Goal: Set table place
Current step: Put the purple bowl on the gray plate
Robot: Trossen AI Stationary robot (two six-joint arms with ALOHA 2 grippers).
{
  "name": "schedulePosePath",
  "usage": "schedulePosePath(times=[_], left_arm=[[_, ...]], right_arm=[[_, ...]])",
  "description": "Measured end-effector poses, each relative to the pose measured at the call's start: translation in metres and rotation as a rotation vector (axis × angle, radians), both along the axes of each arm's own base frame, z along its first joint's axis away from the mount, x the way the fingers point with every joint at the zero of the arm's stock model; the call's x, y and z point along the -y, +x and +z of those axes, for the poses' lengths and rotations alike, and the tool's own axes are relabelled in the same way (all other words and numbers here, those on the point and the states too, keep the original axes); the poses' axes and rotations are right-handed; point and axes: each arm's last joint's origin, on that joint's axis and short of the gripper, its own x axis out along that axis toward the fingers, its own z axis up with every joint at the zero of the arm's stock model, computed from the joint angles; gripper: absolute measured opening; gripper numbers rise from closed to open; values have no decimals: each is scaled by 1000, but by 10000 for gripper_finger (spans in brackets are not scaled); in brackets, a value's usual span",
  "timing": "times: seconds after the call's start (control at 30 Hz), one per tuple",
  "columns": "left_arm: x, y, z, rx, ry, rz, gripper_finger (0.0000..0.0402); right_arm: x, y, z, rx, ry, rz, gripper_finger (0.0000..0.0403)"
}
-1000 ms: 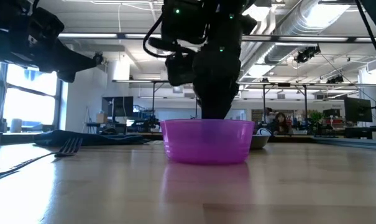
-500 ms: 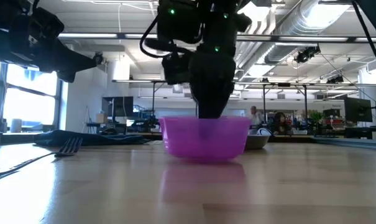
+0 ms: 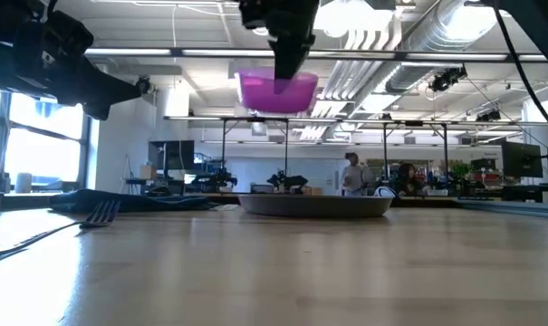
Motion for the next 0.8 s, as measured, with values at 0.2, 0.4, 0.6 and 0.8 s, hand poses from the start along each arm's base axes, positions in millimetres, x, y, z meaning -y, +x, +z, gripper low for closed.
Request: schedulePosePath(times=[0.2, 0.4, 0.6, 0.8], left_arm=[[0, 0, 0, 0, 0, 0, 3], [0, 0, 0, 0, 0, 0, 3], [0, 0, 0, -1, 0, 0, 3], [0, 0, 0, -1, 0, 0, 3]], right_arm=[[54, -24, 37, 95, -36, -102, 0], [98, -46, 22, 29, -13, -229, 0], [129, -47, -19, 33, 111, -247, 0], [143, -50, -70, 18, 186, -262, 0]])
